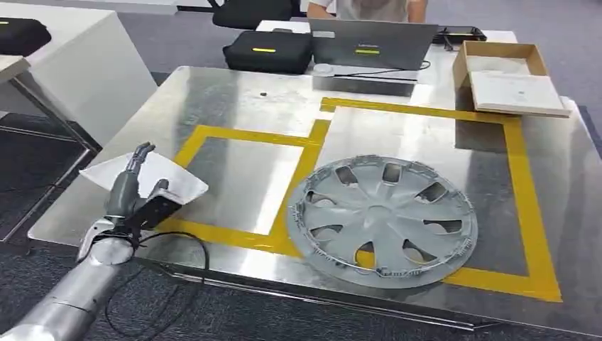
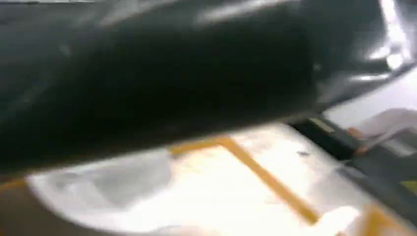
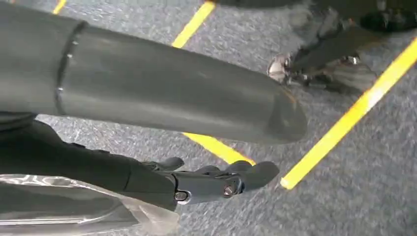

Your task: Take the parts from the cabinet and place them on the table.

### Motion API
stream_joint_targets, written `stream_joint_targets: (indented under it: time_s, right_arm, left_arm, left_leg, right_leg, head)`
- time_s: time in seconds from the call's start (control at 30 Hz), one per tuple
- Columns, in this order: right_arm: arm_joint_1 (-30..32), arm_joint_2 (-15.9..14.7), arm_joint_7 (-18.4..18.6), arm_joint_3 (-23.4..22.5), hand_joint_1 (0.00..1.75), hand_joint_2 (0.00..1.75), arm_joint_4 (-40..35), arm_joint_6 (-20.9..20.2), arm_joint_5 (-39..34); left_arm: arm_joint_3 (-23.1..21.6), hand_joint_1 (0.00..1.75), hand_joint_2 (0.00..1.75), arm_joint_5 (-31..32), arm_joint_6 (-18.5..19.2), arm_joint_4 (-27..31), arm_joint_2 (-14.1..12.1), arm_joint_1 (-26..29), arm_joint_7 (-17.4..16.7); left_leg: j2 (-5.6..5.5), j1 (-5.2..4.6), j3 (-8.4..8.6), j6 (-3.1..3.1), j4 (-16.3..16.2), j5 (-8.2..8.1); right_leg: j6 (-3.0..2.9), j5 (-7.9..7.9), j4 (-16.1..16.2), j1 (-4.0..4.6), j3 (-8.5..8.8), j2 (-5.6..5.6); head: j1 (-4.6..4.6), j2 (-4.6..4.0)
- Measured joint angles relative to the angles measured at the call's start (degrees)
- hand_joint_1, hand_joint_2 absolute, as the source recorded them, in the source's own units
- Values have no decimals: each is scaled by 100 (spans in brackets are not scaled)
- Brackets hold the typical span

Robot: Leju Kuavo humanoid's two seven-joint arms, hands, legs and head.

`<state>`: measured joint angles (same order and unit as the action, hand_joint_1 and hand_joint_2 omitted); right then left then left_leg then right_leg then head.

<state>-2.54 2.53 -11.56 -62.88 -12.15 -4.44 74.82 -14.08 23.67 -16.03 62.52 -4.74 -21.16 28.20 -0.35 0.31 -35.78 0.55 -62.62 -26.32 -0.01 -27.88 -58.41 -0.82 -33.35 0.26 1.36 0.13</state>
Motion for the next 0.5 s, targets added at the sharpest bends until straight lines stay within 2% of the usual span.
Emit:
stream_joint_targets:
  time_s: [0.03,0.07,0.17,0.2,0.23,0.27,0.3,0.33,0.37,0.4,0.43,0.47,0.5]
  right_arm:
    - [-5,13,-4,-6,0,0,0,15,-7]
    - [-15,31,-9,-20,0,0,0,28,-11]
    - [14,76,6,-96,0,0,0,102,-67]
    - [21,81,13,-131,0,0,0,136,-90]
    - [34,83,13,-164,0,0,0,175,-131]
    - [41,107,17,-184,0,0,0,197,-153]
    - [41,142,17,-225,0,0,0,231,-162]
    - [44,171,15,-256,0,0,2,253,-162]
    - [58,190,17,-284,0,0,2,278,-164]
    - [75,216,22,-306,0,0,2,284,-164]
    - [83,219,24,-324,0,0,2,293,-162]
    - [82,221,24,-334,0,0,2,297,-162]
    - [74,221,24,-345,0,0,0,297,-160]
  left_arm:
    - [-2,0,0,-260,88,216,95,56,0]
    - [-9,0,0,-521,139,438,164,122,-2]
    - [-11,0,0,-1466,193,1106,435,339,-155]
    - [-9,0,0,-1765,134,1310,525,404,-177]
    - [-11,0,0,-2051,-37,1526,650,448,-192]
    - [-15,0,0,-2177,-188,1650,734,493,-197]
    - [-52,0,0,-2333,-531,1839,806,561,-214]
    - [-109,0,0,-2446,-763,1954,824,647,-221]
    - [-144,0,0,-2518,-911,2041,828,721,-223]
    - [-160,0,0,-2564,-967,2113,839,777,-223]
    - [-170,0,0,-2577,-1000,2165,846,811,-219]
    - [-175,0,0,-2590,-1039,2200,850,835,-206]
    - [-175,0,0,-2594,-1075,2227,852,851,-199]
  left_leg:
    - [1,-11,148,-22,288,-13]
    - [-2,-33,179,-32,419,-47]
    - [0,-58,165,-103,393,-40]
    - [14,-1,202,-169,474,32]
    - [18,-7,208,-196,491,47]
    - [17,-4,198,-225,491,54]
    - [19,-8,191,-230,491,57]
    - [26,-13,185,-231,490,58]
    - [33,-14,173,-235,484,61]
    - [33,-12,163,-236,478,66]
    - [32,-6,152,-235,471,71]
    - [29,2,144,-227,457,76]
    - [26,10,139,-218,438,79]
  right_leg:
    - [21,-9,0,10,-3,-4]
    - [51,-18,-20,31,-30,7]
    - [157,8,21,8,-20,5]
    - [189,-49,-10,1,-49,14]
    - [215,-174,-117,15,-102,-2]
    - [220,-395,-410,20,-210,0]
    - [234,-638,-863,14,-388,1]
    - [250,-848,-1329,12,-583,0]
    - [267,-958,-1660,12,-719,-3]
    - [279,-914,-1713,7,-721,-5]
    - [287,-761,-1520,-1,-607,-5]
    - [295,-545,-1118,-12,-382,-7]
    - [298,-307,-561,-30,-71,-9]
  head:
    - [-11,0]
    - [-2,0]
    - [-11,0]
    - [-4,0]
    - [-21,0]
    - [-37,0]
    - [-68,0]
    - [-61,0]
    - [-61,0]
    - [-66,0]
    - [-66,0]
    - [-70,0]
    - [-65,0]
